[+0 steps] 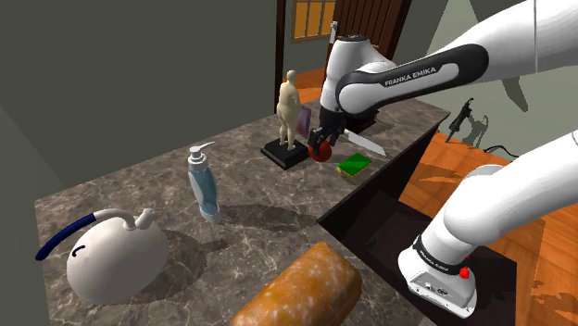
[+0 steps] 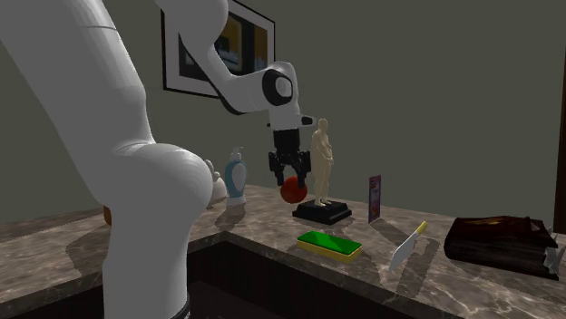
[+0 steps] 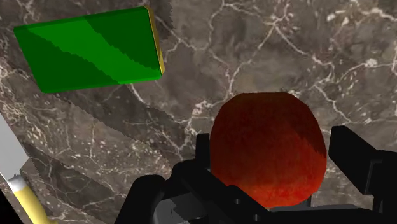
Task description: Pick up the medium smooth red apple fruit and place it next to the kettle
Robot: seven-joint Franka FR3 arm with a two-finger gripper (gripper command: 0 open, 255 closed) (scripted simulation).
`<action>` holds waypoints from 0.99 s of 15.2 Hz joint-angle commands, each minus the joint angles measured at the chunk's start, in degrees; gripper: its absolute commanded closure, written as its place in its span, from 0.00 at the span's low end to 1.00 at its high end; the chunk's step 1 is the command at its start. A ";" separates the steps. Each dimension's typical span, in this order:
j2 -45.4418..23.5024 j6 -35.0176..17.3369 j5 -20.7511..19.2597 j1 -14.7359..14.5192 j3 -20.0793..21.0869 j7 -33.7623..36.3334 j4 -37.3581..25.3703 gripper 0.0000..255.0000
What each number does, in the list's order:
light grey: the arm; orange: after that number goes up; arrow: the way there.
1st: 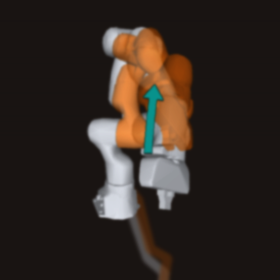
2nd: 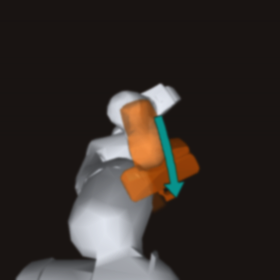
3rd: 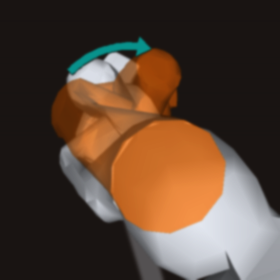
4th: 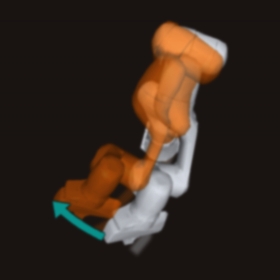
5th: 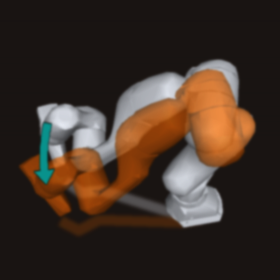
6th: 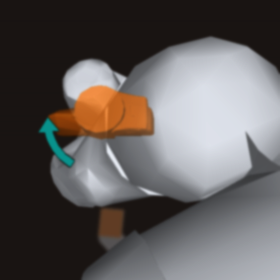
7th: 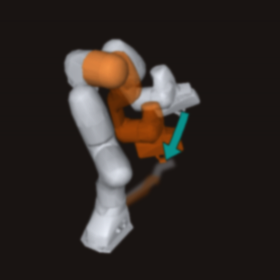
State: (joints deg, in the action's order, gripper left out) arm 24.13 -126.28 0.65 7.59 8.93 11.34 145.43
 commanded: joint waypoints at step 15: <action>3.82 13.35 0.17 -0.03 -0.81 -0.86 -9.53 1.00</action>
State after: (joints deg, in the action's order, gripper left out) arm 27.70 -113.87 0.81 7.57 8.17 10.52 136.57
